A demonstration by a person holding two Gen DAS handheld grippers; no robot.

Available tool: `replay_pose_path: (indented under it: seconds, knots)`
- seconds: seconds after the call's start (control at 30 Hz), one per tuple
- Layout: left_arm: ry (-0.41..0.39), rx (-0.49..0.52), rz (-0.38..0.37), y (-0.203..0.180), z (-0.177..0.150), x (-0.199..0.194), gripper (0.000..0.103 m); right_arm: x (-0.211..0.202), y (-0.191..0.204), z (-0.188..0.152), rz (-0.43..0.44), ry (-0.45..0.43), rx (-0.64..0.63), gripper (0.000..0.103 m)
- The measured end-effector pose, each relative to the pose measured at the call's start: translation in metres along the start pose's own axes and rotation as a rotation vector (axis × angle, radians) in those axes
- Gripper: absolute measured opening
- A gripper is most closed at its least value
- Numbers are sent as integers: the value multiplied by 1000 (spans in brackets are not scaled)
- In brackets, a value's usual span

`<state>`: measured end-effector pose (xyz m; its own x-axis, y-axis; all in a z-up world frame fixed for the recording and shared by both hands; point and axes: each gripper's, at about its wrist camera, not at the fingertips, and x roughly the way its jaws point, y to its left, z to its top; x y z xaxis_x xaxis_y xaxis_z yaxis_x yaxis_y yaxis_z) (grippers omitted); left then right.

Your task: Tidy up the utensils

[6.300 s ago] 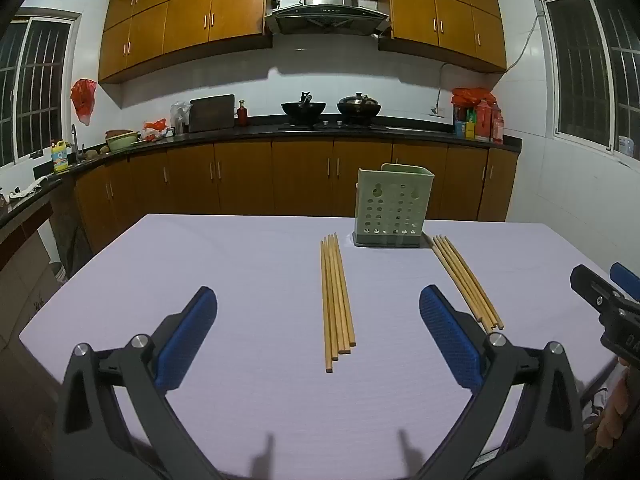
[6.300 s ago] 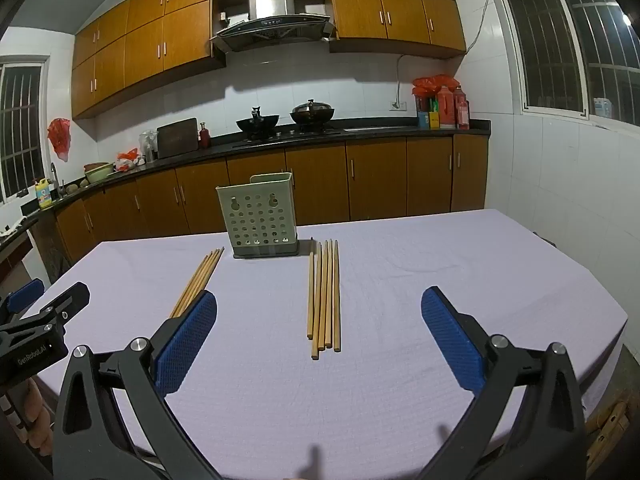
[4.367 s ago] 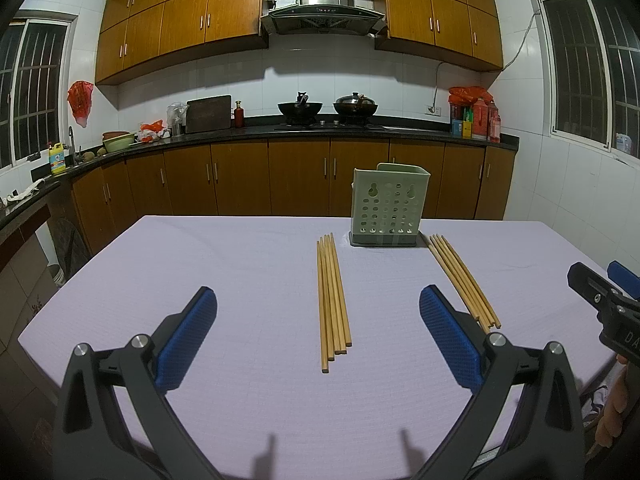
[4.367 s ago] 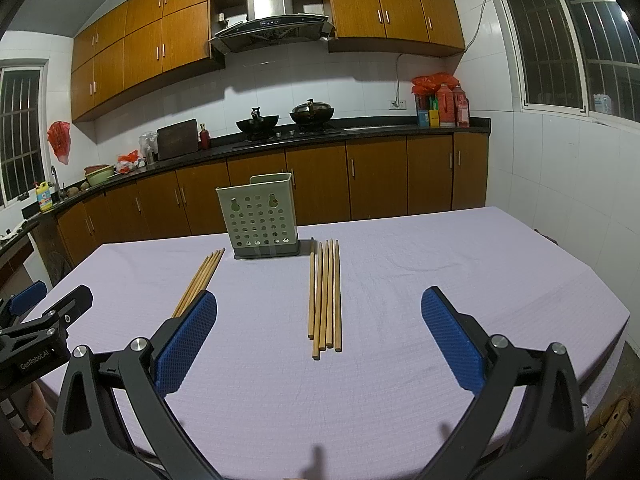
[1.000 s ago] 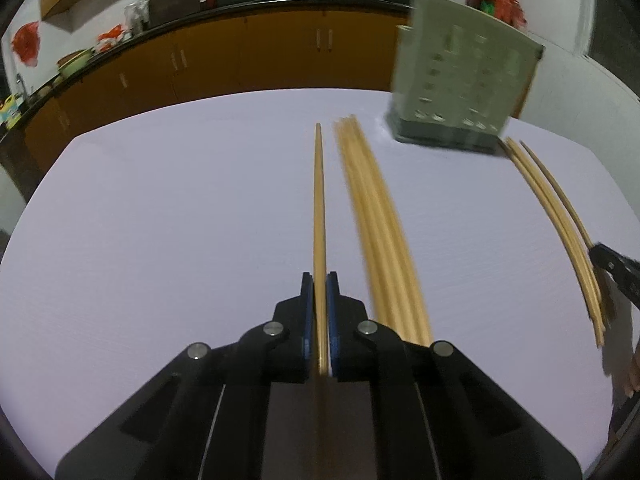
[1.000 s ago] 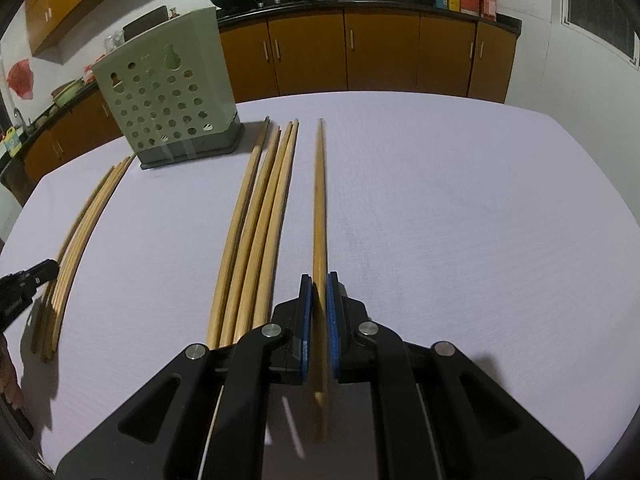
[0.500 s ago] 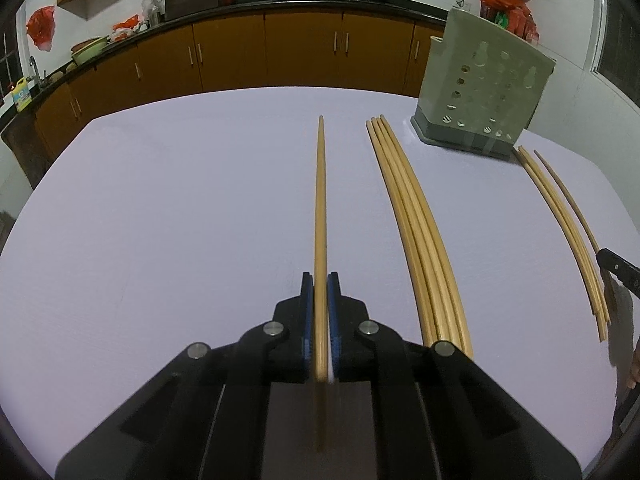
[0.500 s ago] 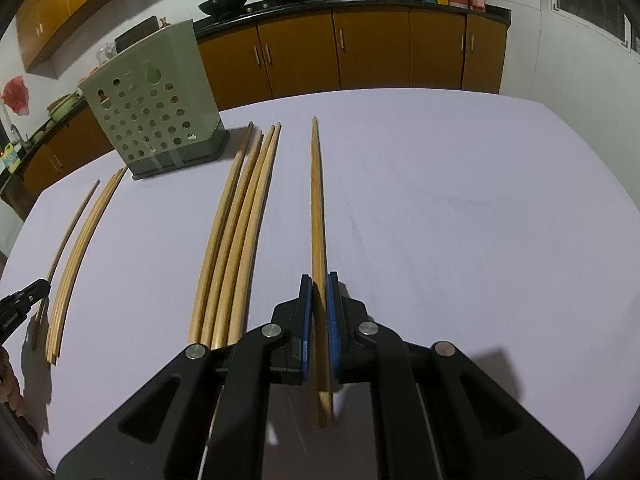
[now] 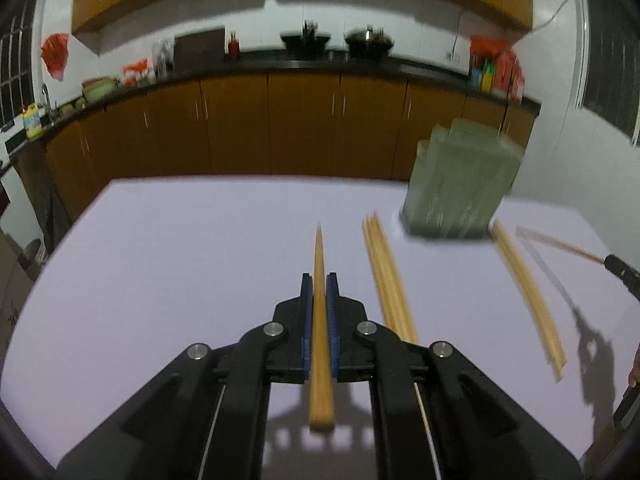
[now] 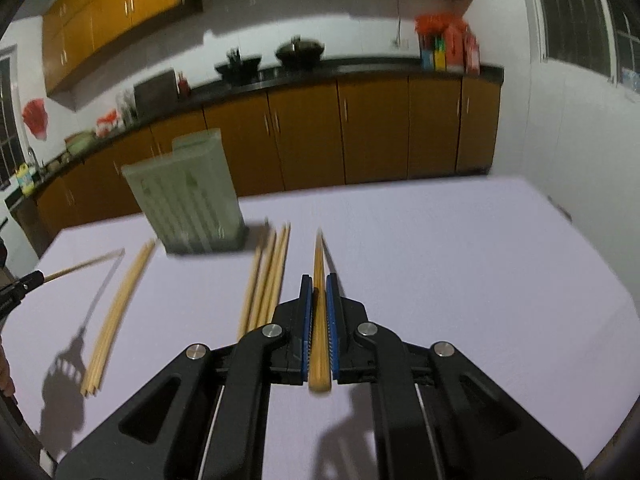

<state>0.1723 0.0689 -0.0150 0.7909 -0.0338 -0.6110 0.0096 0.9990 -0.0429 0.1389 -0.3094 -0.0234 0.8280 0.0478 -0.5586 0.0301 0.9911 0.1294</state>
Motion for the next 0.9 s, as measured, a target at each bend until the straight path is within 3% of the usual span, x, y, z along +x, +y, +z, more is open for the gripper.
replay_pose_path:
  seconds: [0.2, 0.53, 0.73, 0.9]
  knots:
    - [-117, -18, -25, 5, 39, -27, 8, -16, 4, 30, 9, -98, -4, 8]
    - [-203, 2, -36, -4, 89, -45, 8, -25, 14, 83, -1, -204, -26, 8]
    - [-355, -20, -81, -23, 147, -72, 8, -61, 39, 141, 94, -384, -14, 8]
    - [-480, -49, -162, -57, 187, -81, 8, -68, 68, 168, 184, -505, -19, 8]
